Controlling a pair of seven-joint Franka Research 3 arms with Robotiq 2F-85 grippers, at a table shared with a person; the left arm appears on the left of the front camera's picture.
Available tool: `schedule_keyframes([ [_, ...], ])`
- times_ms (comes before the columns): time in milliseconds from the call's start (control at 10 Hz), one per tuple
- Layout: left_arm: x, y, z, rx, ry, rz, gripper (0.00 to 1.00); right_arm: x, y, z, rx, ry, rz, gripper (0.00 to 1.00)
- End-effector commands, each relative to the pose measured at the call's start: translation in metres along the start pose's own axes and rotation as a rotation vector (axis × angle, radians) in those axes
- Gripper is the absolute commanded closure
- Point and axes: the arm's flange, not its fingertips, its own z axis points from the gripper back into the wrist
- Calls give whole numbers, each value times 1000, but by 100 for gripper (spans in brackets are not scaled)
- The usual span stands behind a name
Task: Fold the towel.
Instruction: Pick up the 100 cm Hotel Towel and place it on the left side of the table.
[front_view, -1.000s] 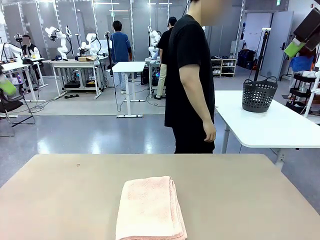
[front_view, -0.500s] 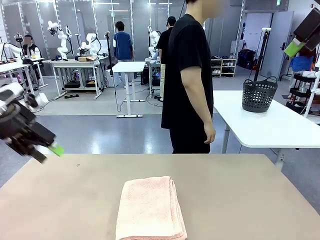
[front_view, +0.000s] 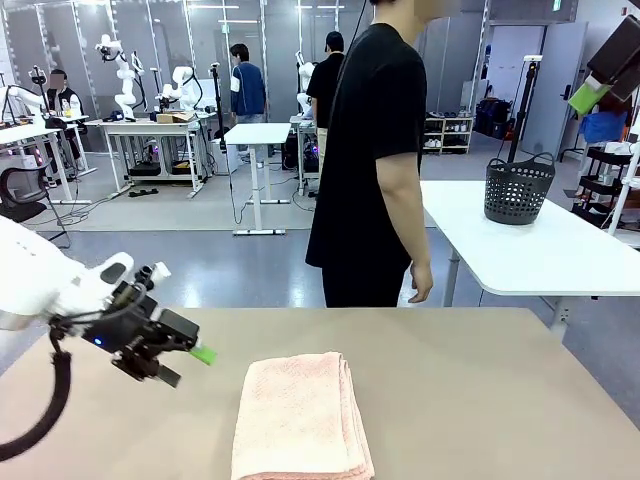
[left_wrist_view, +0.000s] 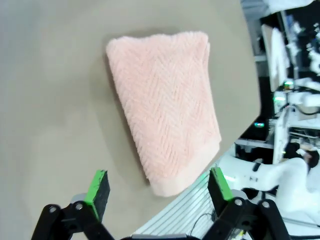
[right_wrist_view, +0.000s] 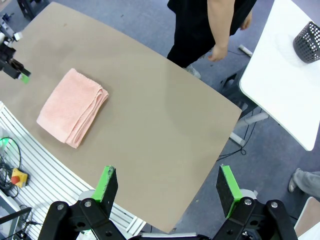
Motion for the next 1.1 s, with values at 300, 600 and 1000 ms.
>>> schedule_keyframes([
  [300, 17, 32, -63, -49, -34, 18, 0, -1, -2, 0, -1, 4, 11, 0],
  [600, 16, 44, -85, -138, -35, 89, 0, -1, -2, 0, -1, 4, 11, 0],
  [1000, 15, 46, -118, -175, 5, 126, 0, -1, -2, 0, -1, 4, 11, 0],
])
